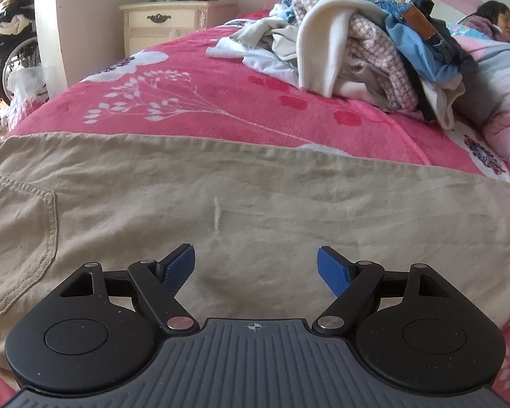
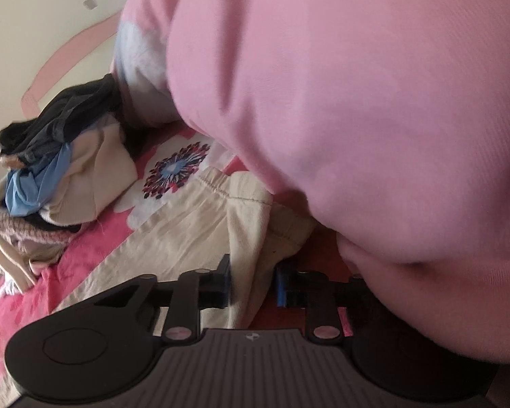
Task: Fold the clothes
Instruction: 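Close the right gripper on the trousers leg end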
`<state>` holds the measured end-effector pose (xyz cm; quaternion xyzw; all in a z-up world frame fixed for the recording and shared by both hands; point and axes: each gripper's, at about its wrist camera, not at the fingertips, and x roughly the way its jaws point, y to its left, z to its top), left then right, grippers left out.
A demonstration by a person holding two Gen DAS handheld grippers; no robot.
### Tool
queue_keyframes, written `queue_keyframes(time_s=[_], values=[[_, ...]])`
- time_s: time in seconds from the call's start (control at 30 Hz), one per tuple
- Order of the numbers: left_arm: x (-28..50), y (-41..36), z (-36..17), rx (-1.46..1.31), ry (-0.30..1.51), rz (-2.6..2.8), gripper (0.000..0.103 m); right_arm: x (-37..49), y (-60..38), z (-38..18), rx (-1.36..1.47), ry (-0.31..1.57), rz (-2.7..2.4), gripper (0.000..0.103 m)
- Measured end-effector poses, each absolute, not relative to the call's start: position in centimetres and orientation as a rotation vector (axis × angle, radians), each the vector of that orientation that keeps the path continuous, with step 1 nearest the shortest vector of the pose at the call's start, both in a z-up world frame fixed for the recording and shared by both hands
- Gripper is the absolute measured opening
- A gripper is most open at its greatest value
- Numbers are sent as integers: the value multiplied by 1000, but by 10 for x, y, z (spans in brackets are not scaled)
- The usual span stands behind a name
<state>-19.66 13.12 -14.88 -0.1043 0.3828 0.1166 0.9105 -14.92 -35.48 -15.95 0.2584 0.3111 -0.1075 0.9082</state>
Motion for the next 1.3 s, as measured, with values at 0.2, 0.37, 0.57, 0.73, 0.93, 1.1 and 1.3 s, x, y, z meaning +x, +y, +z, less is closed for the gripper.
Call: queue_keyframes(time_s=[0.2, 0.37, 0.57, 0.73, 0.93, 1.1, 1.3], values=[[-197, 130, -157, -194, 805, 255, 80, -146, -349, -147, 456, 622, -156, 8], [-197, 126, -161, -156, 806, 254, 80, -143, -341, -131, 394, 586, -92, 7], [-198, 125, -162, -152, 803, 255, 80, -141, -326, -111, 336, 541, -20, 7], [-198, 125, -162, -149, 802, 255, 80, -140, -314, -97, 314, 509, 44, 7], [-198, 126, -163, -149, 801, 253, 81, -140, -299, -83, 310, 488, 129, 6], [-198, 126, -163, -149, 799, 251, 81, -139, -286, -74, 306, 479, 192, 6], [-198, 126, -163, -151, 798, 250, 81, -137, -275, -64, 323, 475, 244, 6]])
